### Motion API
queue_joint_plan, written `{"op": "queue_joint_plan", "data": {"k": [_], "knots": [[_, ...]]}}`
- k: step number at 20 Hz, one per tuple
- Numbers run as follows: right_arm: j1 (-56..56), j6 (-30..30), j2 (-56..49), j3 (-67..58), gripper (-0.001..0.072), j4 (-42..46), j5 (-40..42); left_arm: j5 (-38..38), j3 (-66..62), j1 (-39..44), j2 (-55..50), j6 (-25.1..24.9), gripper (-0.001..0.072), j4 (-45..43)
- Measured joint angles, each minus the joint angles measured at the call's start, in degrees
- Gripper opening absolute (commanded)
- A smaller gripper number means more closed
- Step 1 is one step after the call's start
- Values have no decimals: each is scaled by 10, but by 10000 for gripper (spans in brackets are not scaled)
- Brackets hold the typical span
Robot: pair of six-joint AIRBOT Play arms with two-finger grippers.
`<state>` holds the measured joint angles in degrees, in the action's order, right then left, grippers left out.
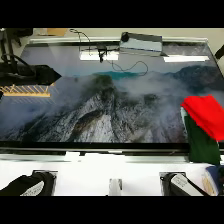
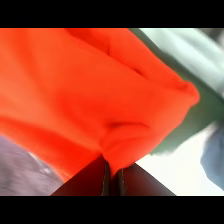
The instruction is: Fold the shirts.
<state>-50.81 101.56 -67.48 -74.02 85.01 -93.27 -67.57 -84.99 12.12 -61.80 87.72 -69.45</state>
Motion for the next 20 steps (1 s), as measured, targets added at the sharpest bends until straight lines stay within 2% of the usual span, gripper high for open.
{"op": "queue_joint_plan", "data": {"k": [2, 3, 5, 6, 11, 14, 15, 16, 17, 19, 20], "knots": [[0, 12, 20, 74, 29, 19, 23, 0, 0, 0, 0, 0, 34, 0], [0, 15, 27, 104, 113, 26, 34, 0, 0, 0, 0, 0, 34, 0], [0, 20, 35, 154, 542, 36, 52, 0, 0, 0, 0, 0, 34, 0], [0, 19, 38, 169, 608, 41, 69, 0, 0, 0, 0, 0, 33, 0], [2, -52, 43, 127, 606, 49, 136, 0, -2, 3, -3, -2, 30, -18], [53, -88, 44, 28, 604, 51, 203, -13, -7, 24, -26, 16, 33, -135], [89, -97, 44, -2, 605, 50, 226, -26, -9, 30, -42, 28, 111, -183], [129, -102, 44, -22, 605, 51, 242, -44, -9, 35, -61, 40, 439, -226], [177, -101, 42, -39, 606, 49, 254, -67, -10, 38, -82, 54, 720, -254], [272, -82, 24, -58, 632, 44, 247, -123, -9, 43, -126, 86, 720, -274], [314, -73, 8, -64, 691, 35, 230, -155, -4, 46, -144, 95, 720, -271]]}}
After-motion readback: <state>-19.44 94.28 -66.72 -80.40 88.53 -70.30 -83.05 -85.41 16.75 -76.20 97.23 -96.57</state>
